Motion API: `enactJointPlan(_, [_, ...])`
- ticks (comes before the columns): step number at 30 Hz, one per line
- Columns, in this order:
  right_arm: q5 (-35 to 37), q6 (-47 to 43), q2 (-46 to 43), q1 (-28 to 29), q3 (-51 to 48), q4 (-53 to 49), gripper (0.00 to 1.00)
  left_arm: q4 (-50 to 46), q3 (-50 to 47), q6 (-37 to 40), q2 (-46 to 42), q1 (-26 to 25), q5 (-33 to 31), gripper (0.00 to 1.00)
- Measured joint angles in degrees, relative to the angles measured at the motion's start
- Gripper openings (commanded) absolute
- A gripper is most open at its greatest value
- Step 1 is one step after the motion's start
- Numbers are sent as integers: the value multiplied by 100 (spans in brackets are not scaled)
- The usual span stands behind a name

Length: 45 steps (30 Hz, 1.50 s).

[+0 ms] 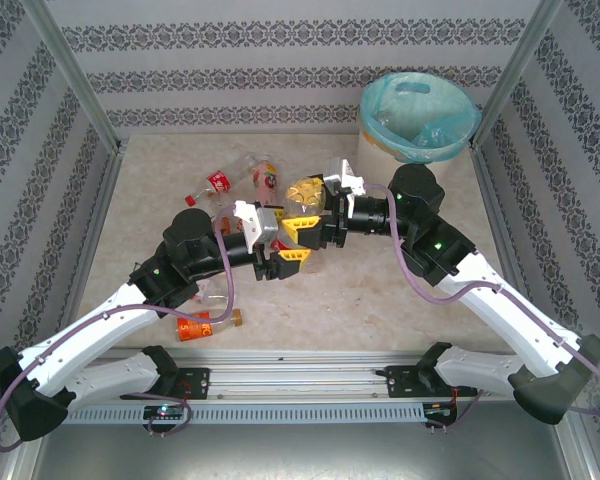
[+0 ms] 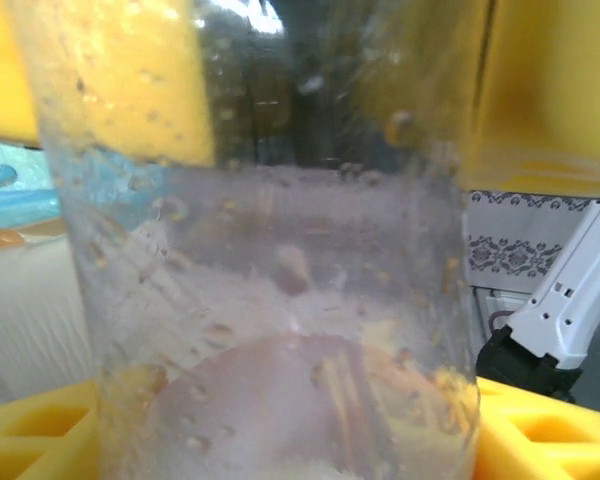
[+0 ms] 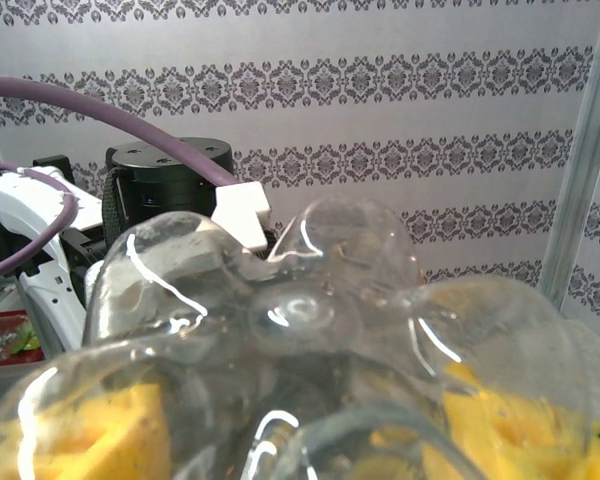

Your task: Put the plastic bottles in the bin

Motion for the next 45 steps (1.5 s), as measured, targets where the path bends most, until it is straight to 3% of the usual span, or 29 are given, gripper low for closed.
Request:
enactJointPlan(5, [337, -153, -116, 0, 0, -109, 56, 262, -153, -129, -37, 0, -468, 93])
enactJointPlan(11, [1390, -647, -304, -7, 264, -444, 54, 516, -291, -295, -111, 0, -1023, 100])
enactJointPlan(15, [2371, -1123, -31, -223, 1115, -852, 51, 649, -278, -420, -133, 0, -1384, 100])
enactJointPlan(18, [2966, -1366, 470, -708, 2028, -994, 51, 472, 13, -507, 46, 0, -1692, 100])
enactJointPlan(24, [4002, -1591, 1685, -1749, 3523, -1027, 50, -531, 2068, -605, 1438, 0, -2243, 100])
enactJointPlan(29, [4905, -1797, 2839, -2363, 4395, -966, 50, -1556, 4360, -769, 3147, 61, -2332, 97])
enactJointPlan(38, [5702, -1834, 4393, -2957, 5086, -1270, 51, -3617, 8719, -1259, 6214, 308, -1604, 92])
enactJointPlan(41, [5698, -1641, 4715, -3171, 5278, -1506, 53, -3897, 9538, -1449, 6789, 426, -1331, 90])
enactJointPlan(45, [5674, -1440, 5040, -3410, 5635, -1808, 56, -3939, 9711, -1768, 7036, 629, -1008, 88])
